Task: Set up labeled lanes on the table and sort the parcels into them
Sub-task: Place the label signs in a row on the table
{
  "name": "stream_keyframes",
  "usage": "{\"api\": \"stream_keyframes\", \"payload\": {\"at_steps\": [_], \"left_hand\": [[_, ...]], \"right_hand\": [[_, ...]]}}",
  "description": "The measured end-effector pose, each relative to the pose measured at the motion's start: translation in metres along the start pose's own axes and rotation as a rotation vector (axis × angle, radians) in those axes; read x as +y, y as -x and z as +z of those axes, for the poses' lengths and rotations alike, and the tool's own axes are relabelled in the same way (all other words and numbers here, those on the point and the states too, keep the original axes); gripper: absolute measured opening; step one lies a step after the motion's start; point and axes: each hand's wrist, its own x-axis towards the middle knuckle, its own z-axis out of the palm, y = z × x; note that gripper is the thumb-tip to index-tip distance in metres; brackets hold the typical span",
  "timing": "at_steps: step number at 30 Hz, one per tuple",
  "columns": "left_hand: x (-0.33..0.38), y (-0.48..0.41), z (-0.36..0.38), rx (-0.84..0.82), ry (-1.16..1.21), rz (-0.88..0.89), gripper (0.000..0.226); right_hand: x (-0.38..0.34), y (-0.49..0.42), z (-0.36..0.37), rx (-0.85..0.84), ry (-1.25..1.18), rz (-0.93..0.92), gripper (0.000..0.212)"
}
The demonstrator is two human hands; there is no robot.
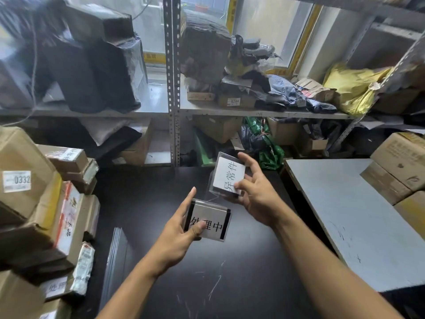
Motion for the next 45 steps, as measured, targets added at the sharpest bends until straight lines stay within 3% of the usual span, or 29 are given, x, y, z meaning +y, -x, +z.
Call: {"api": "stream_keyframes", "payload": {"at_steps": [6, 11, 15, 20, 23, 28, 35, 45], "left_hand": [[0.011, -0.006, 0.003, -0.049, -0.02, 0.021, 0.079], [0.013, -0.008, -0.005, -0.038, -0.014, 0.027, 0.081], [0.013, -0.011, -0.012, -0.078, -0.036, 0.013, 0.081], [0.009, -0.018, -0.013, -0.103, -0.037, -0.016, 0.079], [0.003, -0.025, -0.012, -0.093, -0.024, -0.032, 0.08], [-0.009, -0.041, -0.005, -0.085, -0.01, -0.072, 0.076], [-0.03, -0.072, 0.001, 0.069, 0.044, -0.11, 0.074], [-0.05, -0.14, 0.004, 0.198, 0.036, -0.098, 0.073]], "right_hand": [[0.023, 0.007, 0.017, 0.116, -0.001, -0.155, 0.041], [0.026, 0.008, 0.009, 0.172, 0.213, -0.212, 0.017], [0.016, 0.002, -0.003, 0.091, 0.362, -0.175, 0.039], [0.008, -0.014, -0.015, 0.08, 0.7, -0.207, 0.01], [0.006, -0.024, -0.024, 0.094, 0.862, -0.196, 0.003], [0.011, -0.046, -0.049, -0.018, 0.841, -0.139, 0.008], [0.034, -0.114, -0.109, 0.134, 0.966, -0.141, 0.008], [0.106, -0.238, -0.169, 0.102, 1.078, -0.036, 0.01]]}}
